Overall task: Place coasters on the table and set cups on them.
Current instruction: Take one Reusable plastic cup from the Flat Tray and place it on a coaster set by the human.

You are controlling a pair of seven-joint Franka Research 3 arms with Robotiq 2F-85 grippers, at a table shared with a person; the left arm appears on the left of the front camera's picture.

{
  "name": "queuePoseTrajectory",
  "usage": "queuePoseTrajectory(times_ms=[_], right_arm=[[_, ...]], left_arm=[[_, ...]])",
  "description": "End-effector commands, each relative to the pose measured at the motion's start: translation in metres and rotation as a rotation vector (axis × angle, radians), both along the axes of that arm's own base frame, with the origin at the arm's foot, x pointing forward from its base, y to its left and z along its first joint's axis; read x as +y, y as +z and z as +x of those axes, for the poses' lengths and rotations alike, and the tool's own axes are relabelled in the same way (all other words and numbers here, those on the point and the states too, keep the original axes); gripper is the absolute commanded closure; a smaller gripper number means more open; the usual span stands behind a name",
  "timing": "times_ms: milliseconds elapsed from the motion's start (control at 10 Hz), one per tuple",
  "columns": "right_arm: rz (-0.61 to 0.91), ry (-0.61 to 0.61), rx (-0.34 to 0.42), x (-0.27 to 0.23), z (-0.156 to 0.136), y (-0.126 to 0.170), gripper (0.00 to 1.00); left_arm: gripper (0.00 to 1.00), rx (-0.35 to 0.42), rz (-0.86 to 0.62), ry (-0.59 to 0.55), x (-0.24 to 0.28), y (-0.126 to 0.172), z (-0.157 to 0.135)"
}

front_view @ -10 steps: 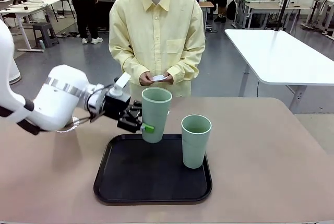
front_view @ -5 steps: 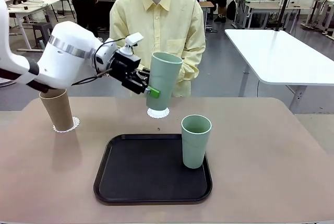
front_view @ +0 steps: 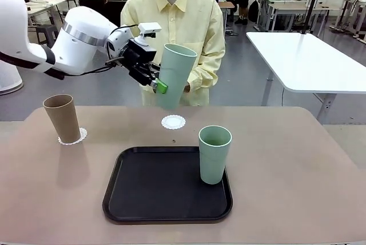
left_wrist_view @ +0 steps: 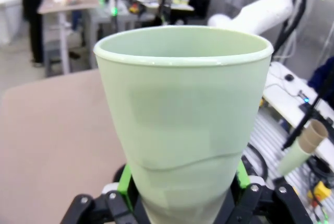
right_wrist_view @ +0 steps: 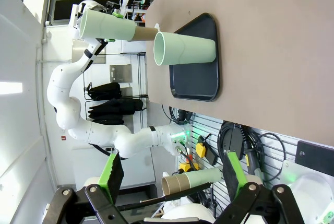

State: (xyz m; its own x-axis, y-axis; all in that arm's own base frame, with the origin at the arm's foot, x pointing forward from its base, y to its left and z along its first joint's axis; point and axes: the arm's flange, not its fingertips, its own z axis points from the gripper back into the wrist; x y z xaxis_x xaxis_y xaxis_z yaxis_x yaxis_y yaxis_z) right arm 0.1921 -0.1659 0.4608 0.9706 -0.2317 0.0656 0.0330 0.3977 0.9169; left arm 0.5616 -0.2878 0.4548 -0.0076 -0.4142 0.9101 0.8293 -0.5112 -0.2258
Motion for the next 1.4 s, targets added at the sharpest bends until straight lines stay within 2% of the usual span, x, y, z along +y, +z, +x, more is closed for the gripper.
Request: queuePoseTrajectory(times_ms=[0,100,500,600,700,800,900,1100,1300], right_arm=[[0.014,0.008,-0.021,-0.001,0.001,-0.001,0.0],[0.014,0.008,-0.021,-0.001,0.001,-0.001,0.0],[0.014,0.008,-0.021,-0.001,0.001,-0.001,0.0],[0.014,0.008,-0.021,-0.001,0.001,-0.001,0.0],[0.014,0.008,-0.021,-0.001,0.001,-0.001,0.0],[0.014,0.008,-0.021,-0.001,0.001,-0.001,0.0],[0.014,0.008,-0.021,-0.001,0.001,-0.001,0.0],[0.014,0.008,-0.021,-0.001,0.001,-0.001,0.0],[0.014,0.008,-0.021,-0.001,0.001,-0.001,0.0]], left_arm=[[0.24,0.011,0.039,-0.132,0.001,0.006,0.017],[0.24,0.0,0.0,0.0,0.0,0.0,0.0],[0.24,0.0,0.0,0.0,0.0,0.0,0.0],[0.17,-0.007,0.013,-0.03,-0.001,-0.004,0.008],[0.17,0.009,-0.067,-0.127,-0.006,-0.004,0.038],[0.17,0.04,-0.094,-0.3,-0.011,-0.01,0.052],[0.17,0.043,-0.113,-0.373,-0.02,-0.014,0.064],[0.17,0.003,-0.128,-0.441,-0.027,-0.019,0.076],[0.17,-0.025,-0.143,-0.449,-0.036,-0.026,0.091]])
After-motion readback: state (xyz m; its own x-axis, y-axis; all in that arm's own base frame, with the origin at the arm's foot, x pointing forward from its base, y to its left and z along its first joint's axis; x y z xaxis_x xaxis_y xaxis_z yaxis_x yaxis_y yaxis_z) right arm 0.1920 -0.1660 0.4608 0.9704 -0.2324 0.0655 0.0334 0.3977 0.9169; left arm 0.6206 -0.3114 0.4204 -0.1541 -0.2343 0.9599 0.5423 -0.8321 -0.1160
